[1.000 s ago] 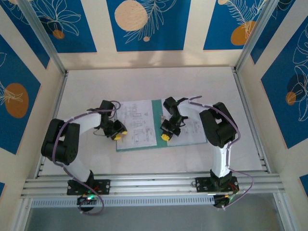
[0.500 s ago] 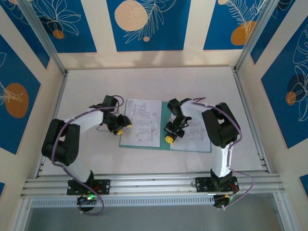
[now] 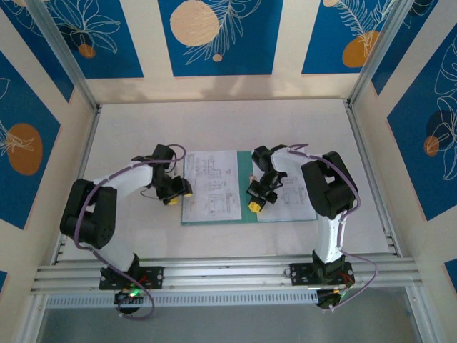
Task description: Put the files into the folder
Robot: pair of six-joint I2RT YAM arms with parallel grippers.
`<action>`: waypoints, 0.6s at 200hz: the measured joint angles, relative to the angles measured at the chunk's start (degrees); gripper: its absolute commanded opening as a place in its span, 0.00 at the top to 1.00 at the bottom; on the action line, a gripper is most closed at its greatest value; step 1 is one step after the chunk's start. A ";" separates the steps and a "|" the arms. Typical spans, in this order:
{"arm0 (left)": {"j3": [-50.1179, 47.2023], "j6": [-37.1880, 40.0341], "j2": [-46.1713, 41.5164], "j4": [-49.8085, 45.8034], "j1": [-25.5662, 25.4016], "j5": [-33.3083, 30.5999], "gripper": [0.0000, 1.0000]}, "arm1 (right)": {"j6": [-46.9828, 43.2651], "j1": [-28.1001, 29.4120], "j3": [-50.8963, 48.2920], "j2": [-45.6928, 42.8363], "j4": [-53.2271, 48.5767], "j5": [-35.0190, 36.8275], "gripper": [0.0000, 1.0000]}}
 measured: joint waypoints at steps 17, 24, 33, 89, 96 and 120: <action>0.00 1.49 0.24 -0.61 -1.73 -0.39 0.46 | 0.00 0.00 0.00 0.04 0.02 0.00 0.93; 0.00 2.01 0.31 -0.85 -2.36 -0.68 0.46 | 0.00 0.00 0.00 0.11 0.00 -0.02 0.93; -0.07 2.71 0.37 -1.14 -3.21 -1.20 0.46 | 0.00 -0.04 0.00 0.11 0.00 -0.09 0.94; -2.67 4.24 -0.39 -3.04 -5.84 -5.11 0.43 | 0.00 -0.15 0.00 0.22 0.00 -0.33 0.94; -3.08 4.24 -0.79 -3.15 -6.08 -5.14 0.43 | 0.00 -0.22 0.00 0.22 0.00 -0.42 0.94; -4.46 4.24 -1.70 -2.99 -7.98 -4.96 0.43 | 0.00 -0.26 0.00 0.26 -0.04 -0.50 0.94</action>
